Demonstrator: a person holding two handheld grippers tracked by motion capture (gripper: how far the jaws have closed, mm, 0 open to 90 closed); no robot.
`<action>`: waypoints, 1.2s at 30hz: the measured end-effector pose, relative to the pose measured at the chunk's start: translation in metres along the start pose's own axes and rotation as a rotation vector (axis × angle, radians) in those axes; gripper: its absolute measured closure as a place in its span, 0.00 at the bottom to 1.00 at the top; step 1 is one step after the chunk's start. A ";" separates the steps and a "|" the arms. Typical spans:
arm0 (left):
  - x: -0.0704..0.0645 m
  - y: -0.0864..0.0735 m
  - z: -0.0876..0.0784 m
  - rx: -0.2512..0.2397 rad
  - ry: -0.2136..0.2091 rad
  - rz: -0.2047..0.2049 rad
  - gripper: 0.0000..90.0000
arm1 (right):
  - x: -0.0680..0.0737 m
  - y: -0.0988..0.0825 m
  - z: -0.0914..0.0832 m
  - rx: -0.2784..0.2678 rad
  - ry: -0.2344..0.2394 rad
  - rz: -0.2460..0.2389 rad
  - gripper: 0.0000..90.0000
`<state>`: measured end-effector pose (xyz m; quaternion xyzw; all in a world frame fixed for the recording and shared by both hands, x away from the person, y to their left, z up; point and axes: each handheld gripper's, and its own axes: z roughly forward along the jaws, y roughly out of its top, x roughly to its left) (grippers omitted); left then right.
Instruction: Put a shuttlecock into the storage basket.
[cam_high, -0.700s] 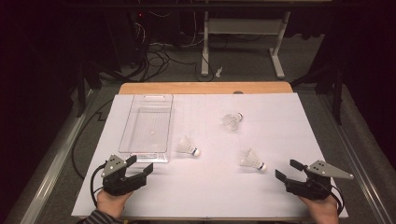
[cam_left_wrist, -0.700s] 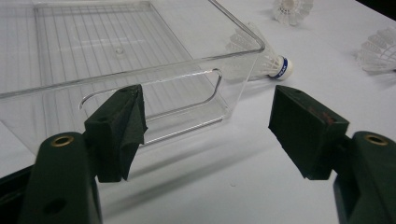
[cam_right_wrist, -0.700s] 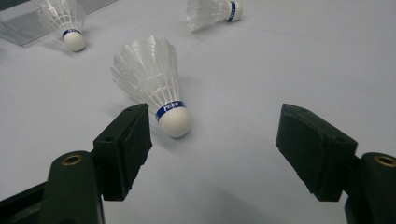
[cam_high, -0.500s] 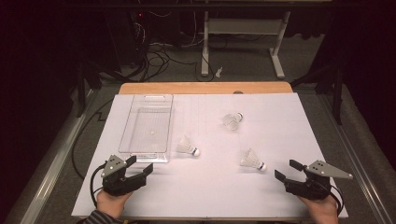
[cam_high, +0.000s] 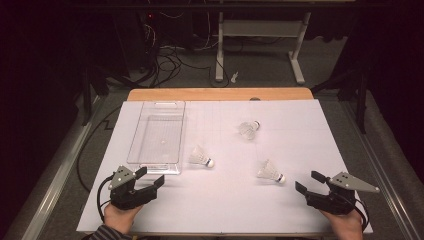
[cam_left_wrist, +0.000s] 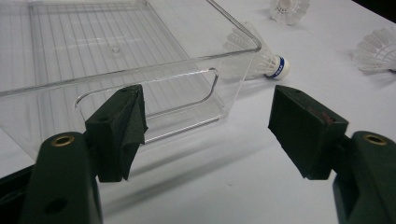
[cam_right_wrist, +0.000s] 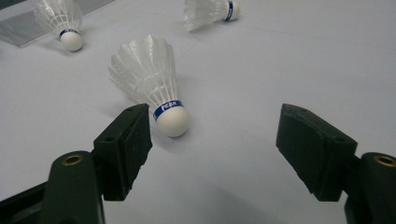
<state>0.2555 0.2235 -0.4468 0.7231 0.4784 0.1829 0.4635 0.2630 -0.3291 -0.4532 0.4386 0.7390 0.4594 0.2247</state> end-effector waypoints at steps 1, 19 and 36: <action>0.000 0.000 0.000 -0.001 -0.001 0.000 0.32 | 0.000 0.000 -0.001 -0.003 -0.001 0.004 0.30; -0.006 0.005 -0.001 -0.007 -0.016 0.017 0.32 | 0.001 -0.002 0.004 0.031 0.014 0.001 0.29; -0.012 0.017 0.003 -0.003 0.001 0.034 0.33 | 0.004 -0.001 0.007 0.040 0.020 -0.010 0.29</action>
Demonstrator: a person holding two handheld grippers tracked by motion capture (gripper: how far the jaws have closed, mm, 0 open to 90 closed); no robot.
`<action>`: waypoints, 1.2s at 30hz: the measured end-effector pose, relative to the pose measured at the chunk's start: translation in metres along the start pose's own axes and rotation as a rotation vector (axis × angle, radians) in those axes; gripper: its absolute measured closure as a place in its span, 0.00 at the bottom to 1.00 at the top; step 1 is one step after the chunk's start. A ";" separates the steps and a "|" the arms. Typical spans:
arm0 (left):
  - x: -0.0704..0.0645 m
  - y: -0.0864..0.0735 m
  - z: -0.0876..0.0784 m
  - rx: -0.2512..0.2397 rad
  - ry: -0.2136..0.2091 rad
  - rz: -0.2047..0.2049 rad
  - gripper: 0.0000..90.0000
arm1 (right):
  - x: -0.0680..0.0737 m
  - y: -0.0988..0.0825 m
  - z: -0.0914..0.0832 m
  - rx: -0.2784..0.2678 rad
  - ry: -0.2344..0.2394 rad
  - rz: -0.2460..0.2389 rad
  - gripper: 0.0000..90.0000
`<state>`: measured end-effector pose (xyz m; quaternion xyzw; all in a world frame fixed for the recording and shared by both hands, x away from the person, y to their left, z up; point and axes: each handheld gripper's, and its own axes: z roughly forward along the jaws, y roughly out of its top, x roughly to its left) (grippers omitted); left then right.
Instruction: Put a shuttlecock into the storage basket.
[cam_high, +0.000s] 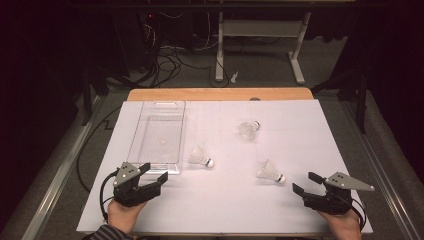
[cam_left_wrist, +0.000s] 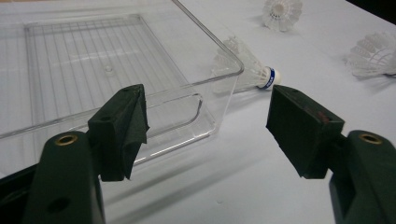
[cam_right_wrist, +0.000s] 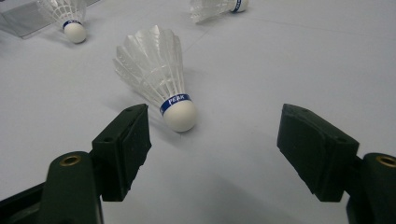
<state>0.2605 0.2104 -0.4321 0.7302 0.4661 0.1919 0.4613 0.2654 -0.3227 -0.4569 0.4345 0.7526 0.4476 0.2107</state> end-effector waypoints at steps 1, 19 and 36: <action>0.000 0.001 0.001 0.000 -0.002 -0.001 0.33 | 0.000 0.000 0.000 0.000 0.000 0.000 0.29; -0.008 0.012 0.010 0.019 -0.035 0.011 0.34 | -0.001 0.000 0.001 0.002 -0.006 0.011 0.29; -0.014 0.020 0.017 0.016 -0.061 0.022 0.35 | -0.001 0.000 0.000 -0.002 -0.010 0.006 0.29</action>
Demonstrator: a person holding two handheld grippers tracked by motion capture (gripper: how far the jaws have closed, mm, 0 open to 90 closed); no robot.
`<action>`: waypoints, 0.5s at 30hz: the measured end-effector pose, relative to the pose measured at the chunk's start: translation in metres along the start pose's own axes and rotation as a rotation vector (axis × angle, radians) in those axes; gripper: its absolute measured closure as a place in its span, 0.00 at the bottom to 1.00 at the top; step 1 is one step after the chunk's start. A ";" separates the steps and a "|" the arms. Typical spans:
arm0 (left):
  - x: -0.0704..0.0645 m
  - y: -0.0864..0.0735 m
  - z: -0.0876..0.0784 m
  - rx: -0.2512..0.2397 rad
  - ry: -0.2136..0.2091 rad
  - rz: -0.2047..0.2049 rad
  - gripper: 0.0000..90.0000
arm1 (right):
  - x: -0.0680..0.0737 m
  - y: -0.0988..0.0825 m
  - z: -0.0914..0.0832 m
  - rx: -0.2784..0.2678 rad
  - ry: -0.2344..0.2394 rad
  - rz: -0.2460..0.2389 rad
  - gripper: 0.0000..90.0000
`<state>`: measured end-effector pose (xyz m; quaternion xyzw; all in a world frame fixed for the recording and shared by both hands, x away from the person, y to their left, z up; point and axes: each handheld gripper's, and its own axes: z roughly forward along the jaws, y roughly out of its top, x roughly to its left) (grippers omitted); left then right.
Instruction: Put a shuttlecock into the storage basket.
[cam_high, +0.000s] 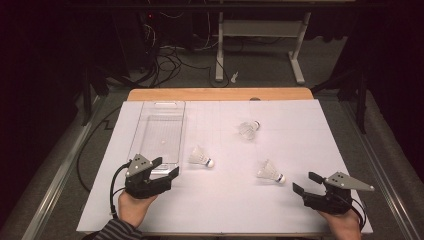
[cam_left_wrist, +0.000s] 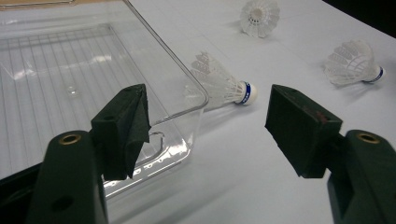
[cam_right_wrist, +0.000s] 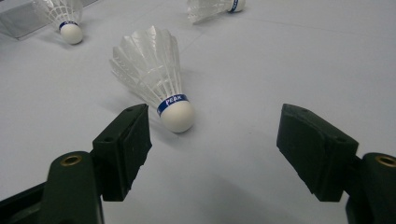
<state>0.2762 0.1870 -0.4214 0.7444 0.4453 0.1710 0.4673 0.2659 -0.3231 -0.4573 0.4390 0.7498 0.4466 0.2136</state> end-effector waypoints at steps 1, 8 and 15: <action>0.000 0.000 0.000 0.001 -0.001 -0.002 0.35 | 0.000 0.000 0.000 -0.002 -0.001 0.003 0.29; -0.003 0.003 0.003 0.001 -0.013 0.008 0.35 | 0.000 0.000 0.000 -0.001 -0.001 0.003 0.29; -0.006 0.007 0.007 -0.002 -0.019 0.015 0.35 | 0.001 0.000 0.000 0.002 0.000 -0.003 0.29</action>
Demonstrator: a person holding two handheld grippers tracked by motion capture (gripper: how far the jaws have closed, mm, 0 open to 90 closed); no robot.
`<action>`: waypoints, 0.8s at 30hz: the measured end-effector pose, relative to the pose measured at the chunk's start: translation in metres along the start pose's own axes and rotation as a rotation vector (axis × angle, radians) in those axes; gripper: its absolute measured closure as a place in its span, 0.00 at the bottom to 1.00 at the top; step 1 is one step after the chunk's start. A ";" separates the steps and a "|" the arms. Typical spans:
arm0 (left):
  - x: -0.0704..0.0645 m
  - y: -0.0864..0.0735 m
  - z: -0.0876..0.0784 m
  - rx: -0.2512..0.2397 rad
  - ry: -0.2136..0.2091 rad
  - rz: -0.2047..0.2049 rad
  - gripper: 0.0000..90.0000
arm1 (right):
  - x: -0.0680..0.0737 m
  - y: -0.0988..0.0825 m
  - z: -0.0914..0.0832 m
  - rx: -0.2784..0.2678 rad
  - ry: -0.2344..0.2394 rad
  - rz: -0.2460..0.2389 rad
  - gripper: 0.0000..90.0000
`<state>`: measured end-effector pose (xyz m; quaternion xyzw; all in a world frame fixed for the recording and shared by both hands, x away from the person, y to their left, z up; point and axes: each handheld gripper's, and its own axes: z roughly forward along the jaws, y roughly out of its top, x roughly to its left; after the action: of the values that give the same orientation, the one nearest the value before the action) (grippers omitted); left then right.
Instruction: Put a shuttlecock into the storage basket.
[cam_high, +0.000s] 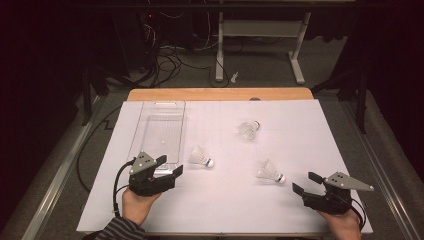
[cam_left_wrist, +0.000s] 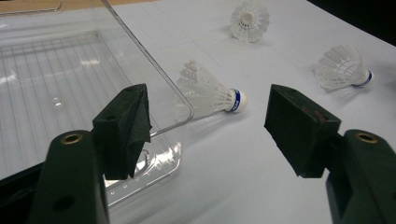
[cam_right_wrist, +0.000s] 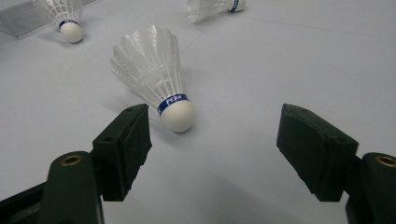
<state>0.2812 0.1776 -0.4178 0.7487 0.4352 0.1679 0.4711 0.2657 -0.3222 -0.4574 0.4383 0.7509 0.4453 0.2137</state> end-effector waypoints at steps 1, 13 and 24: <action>-0.001 0.001 0.001 0.002 0.000 0.003 0.35 | 0.000 0.000 0.000 -0.001 0.000 -0.001 0.29; -0.007 0.007 0.011 0.014 -0.021 0.014 0.36 | 0.000 0.000 0.000 -0.003 0.000 0.000 0.29; -0.010 0.012 0.018 0.019 -0.044 0.011 0.36 | 0.000 0.000 0.000 -0.004 0.001 0.001 0.29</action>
<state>0.2937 0.1574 -0.4153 0.7590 0.4223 0.1496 0.4724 0.2655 -0.3224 -0.4573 0.4380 0.7499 0.4471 0.2141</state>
